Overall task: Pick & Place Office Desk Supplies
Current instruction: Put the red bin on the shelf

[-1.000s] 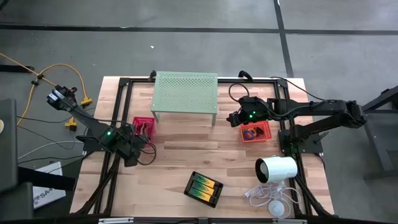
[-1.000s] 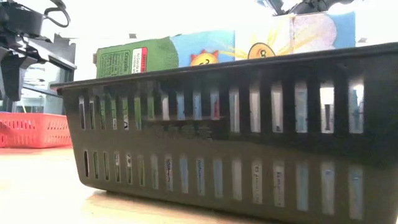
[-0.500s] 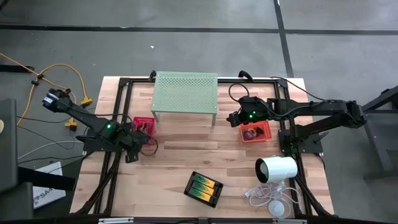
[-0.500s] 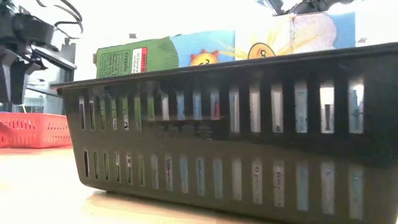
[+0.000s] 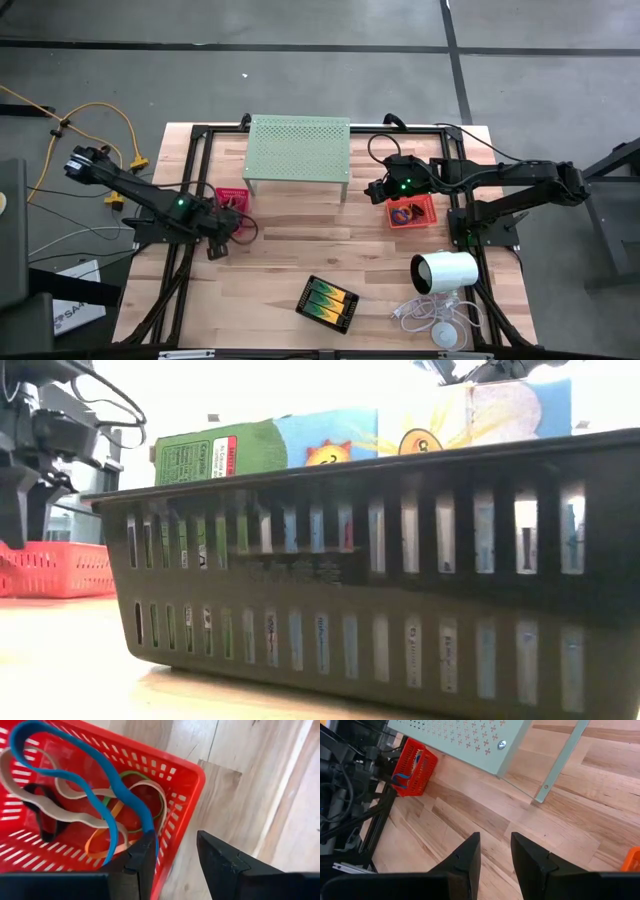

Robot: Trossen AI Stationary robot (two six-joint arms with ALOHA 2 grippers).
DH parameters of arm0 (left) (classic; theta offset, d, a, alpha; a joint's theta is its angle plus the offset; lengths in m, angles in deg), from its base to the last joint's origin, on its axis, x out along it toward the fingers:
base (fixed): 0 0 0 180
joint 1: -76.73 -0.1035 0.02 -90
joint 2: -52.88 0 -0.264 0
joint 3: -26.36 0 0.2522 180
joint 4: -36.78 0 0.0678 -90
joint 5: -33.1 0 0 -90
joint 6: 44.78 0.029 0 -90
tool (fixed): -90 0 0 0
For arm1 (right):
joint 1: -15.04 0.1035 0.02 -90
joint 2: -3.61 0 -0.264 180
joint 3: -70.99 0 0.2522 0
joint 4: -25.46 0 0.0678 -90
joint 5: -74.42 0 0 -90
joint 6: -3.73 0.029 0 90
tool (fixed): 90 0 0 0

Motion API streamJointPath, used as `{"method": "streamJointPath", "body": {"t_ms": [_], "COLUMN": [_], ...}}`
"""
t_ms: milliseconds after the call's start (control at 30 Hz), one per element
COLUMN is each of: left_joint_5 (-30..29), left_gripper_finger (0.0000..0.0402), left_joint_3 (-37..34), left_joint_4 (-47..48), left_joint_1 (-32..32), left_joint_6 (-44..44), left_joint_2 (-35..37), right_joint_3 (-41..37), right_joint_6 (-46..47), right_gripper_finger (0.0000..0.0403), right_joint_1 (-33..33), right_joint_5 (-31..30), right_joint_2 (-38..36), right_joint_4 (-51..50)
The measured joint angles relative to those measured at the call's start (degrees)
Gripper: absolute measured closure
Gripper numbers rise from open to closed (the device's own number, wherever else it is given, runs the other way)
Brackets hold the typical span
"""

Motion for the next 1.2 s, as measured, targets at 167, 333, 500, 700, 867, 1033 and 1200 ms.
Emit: {"method": "streamJointPath", "body": {"t_ms": [167, 333, 500, 700, 867, 1033, 1200], "left_joint_5": [-0.4, -1.2, -1.2, -1.1, -1.0, -0.6, -0.6], "left_gripper_finger": [0.0266, 0.0266, 0.0266, 0.0266, 0.0266, 0.0271, 0.0304], "left_joint_3": [-1.1, -1.1, -1.1, -1.1, -1.1, -1.1, -1.1], "left_joint_4": [-1.8, -2.3, -3.8, -4.3, -4.4, -4.5, -4.7], "left_joint_1": [0.0, 0.0, 0.1, 0.1, 0.1, 0.1, 0.1], "left_joint_6": [0.8, 1.0, 1.7, 1.9, 1.9, 1.9, 1.9], "left_joint_2": [-1.7, -3.7, -7.1, -9.4, -10.0, -10.0, -10.0], "right_joint_3": [0.0, 0.0, 0.0, 0.0, 0.0, 0.0, 0.0], "right_joint_6": [0.0, 0.0, 0.0, 0.0, 0.0, 0.0, 0.0], "right_gripper_finger": [0.0308, 0.0308, 0.0308, 0.0308, 0.0308, 0.0308, 0.0308], "right_joint_1": [0.0, 0.0, 0.0, 0.0, 0.0, 0.0, 0.0], "right_joint_5": [0.0, 0.0, 0.0, 0.0, 0.0, 0.0, 0.0], "right_joint_2": [0.0, 0.0, 0.0, 0.0, 0.0, 0.0, 0.0], "right_joint_4": [0.1, 0.2, 0.2, 0.2, 0.2, 0.2, 0.2]}}
